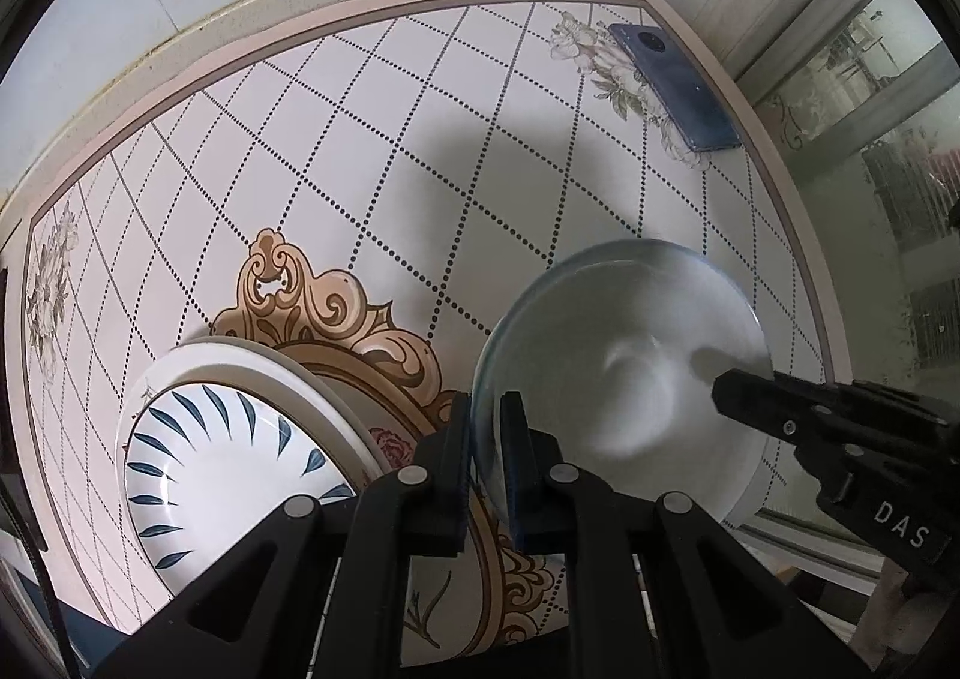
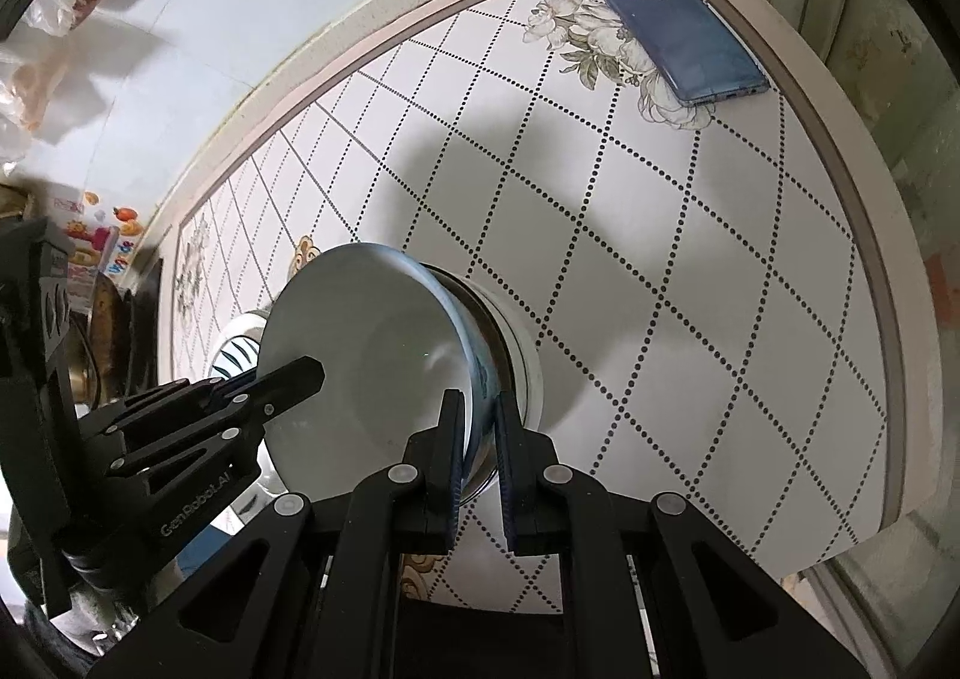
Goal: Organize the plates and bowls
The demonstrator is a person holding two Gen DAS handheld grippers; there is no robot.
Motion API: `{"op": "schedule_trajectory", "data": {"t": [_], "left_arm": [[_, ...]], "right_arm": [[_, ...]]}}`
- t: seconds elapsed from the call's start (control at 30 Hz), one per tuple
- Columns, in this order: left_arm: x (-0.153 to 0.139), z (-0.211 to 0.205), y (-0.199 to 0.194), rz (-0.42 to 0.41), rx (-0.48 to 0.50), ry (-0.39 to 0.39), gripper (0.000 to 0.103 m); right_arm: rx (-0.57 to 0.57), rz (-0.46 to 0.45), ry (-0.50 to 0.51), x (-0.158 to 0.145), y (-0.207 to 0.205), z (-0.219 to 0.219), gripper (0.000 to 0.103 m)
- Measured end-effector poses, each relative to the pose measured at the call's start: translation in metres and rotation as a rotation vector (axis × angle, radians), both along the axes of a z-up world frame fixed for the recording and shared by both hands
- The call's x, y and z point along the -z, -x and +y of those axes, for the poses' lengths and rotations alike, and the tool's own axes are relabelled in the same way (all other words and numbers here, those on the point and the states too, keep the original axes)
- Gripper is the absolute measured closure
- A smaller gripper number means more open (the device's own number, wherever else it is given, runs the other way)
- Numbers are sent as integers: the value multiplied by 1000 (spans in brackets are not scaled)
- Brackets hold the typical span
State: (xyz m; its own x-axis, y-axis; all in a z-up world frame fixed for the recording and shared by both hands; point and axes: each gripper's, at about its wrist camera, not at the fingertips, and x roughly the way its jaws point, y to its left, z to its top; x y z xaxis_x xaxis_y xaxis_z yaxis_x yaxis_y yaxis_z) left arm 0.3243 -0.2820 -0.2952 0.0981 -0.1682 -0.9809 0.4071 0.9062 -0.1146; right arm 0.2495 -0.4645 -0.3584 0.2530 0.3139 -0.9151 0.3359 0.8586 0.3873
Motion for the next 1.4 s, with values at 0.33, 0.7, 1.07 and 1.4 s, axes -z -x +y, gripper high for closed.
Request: {"op": "schedule_trajectory", "data": {"t": [0.33,0.7,1.07,1.4], "left_arm": [[-21,8,3,-4,-2,20,95],[-93,30,21,-82,12,73,67],[-123,36,25,-119,23,132,10],[-92,31,9,-68,-18,131,10]], "right_arm": [[38,30,-52,-3,3,-7,87],[14,-42,93,-75,27,5,42],[-28,-109,177,-118,45,17,11],[3,-117,144,-110,43,1,8]]}}
